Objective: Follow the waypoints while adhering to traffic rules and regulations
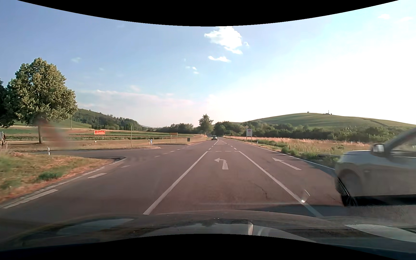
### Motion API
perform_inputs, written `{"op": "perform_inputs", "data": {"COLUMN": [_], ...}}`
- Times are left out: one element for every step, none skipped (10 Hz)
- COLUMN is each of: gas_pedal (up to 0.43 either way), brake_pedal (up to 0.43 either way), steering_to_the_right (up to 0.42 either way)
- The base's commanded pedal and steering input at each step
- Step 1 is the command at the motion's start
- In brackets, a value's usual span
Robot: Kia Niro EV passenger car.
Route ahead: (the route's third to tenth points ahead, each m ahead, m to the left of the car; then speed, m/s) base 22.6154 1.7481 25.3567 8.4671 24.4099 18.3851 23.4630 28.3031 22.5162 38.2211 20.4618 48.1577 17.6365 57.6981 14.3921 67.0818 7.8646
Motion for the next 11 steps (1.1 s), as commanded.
{"op": "perform_inputs", "data": {"gas_pedal": [0.0, 0.0, 0.0, 0.0, 0.0, 0.0, 0.0, 0.0, 0.0, 0.0, 0.0], "brake_pedal": [0.25, 0.25, 0.25, 0.244, 0.244, 0.244, 0.244, 0.244, 0.244, 0.244, 0.244], "steering_to_the_right": [0.006, 0.006, 0.006, 0.005, 0.005, 0.005, 0.005, 0.004, 0.004, 0.004, 0.003]}}
